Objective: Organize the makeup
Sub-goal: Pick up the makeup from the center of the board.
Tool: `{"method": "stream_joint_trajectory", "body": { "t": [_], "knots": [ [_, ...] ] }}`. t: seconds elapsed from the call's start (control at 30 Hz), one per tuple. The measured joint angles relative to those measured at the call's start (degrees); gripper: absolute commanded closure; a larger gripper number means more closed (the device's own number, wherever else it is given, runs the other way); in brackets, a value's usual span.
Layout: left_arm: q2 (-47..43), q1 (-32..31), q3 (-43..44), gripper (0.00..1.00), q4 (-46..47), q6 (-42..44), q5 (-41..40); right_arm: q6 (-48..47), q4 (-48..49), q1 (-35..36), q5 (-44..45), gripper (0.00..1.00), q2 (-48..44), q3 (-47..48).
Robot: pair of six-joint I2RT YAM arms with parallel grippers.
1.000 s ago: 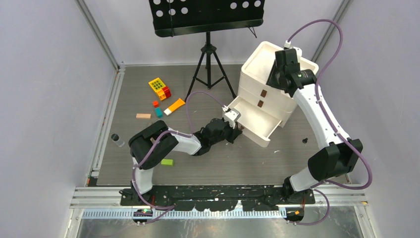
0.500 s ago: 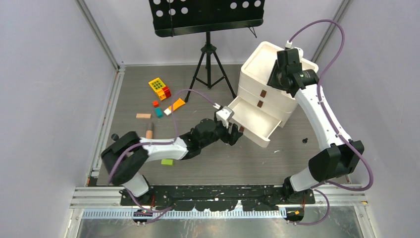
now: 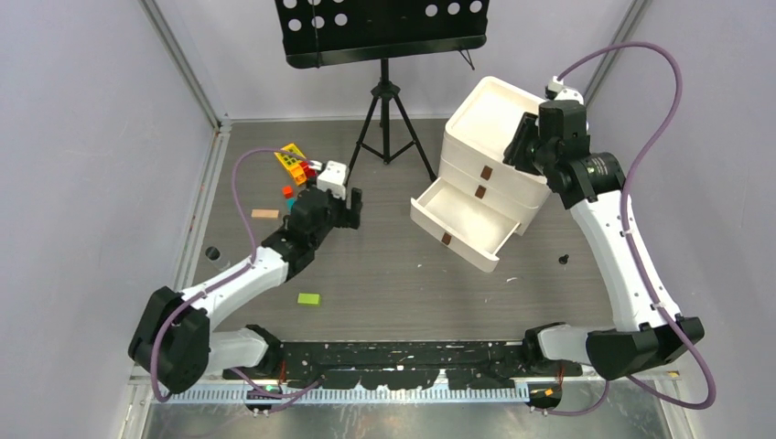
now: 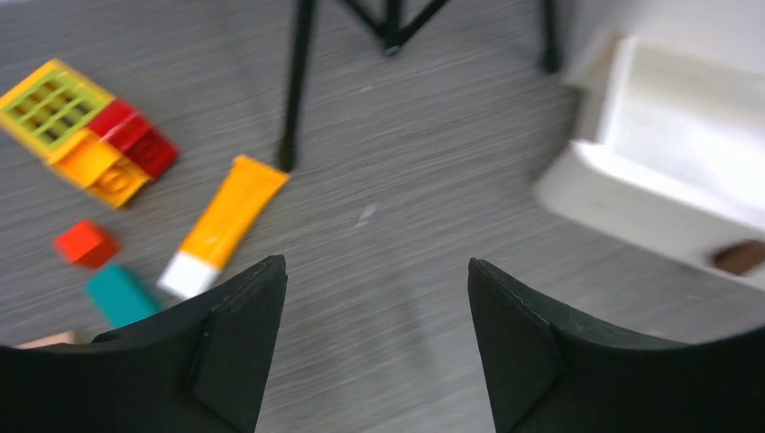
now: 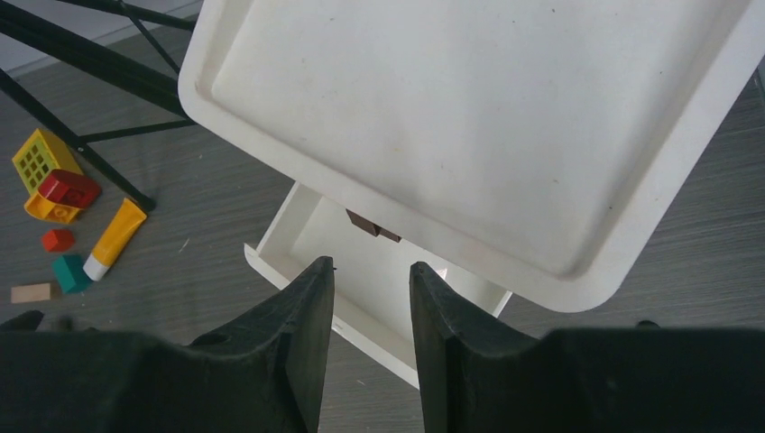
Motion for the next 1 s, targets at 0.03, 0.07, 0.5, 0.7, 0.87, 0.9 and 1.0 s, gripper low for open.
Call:
{"method": "stream_joint_trajectory", "body": {
  "t": [0.03, 0.07, 0.5, 0.7, 0.87, 0.9, 1.0],
  "knots": [
    [0.46, 2.6, 0.0, 0.22, -1.53, 0.7, 0.02, 0.0, 0.02, 0.02, -0.24, 0.58, -0.66, -0.44],
    [1.01, 4.55, 0.0, 0.21, -2.29, 1.55, 0.46, -0.04, 0.0, 0.02, -0.46, 0.58, -1.11, -0.94],
    [23.93, 25.33, 13.99, 0.19, -8.52, 6.32, 17.57, -0.17, -0.22, 0.57, -2.62, 0.58, -1.42, -3.39],
    [30.08, 27.87, 21.62, 0.2, -12.61, 8.41, 24.63, -0.2, -0.31, 0.83, -2.75, 0.58, -2.47, -3.69],
    [35.12, 28.96, 27.32, 0.2, -18.14, 9.29, 28.39, -0.17, -0.2, 0.83, -2.75, 0.58, -3.54, -3.69],
    [35.63, 29.11, 27.74, 0.2, -19.02, 9.31, 28.44, -0.2, -0.17, 0.83, -2.73, 0.58, -3.61, -3.69],
    [37.03, 29.53, 28.59, 0.2, -22.58, 9.64, 28.2, -0.2, -0.13, 0.83, -2.75, 0.58, -3.63, -3.69]
  ]
}}
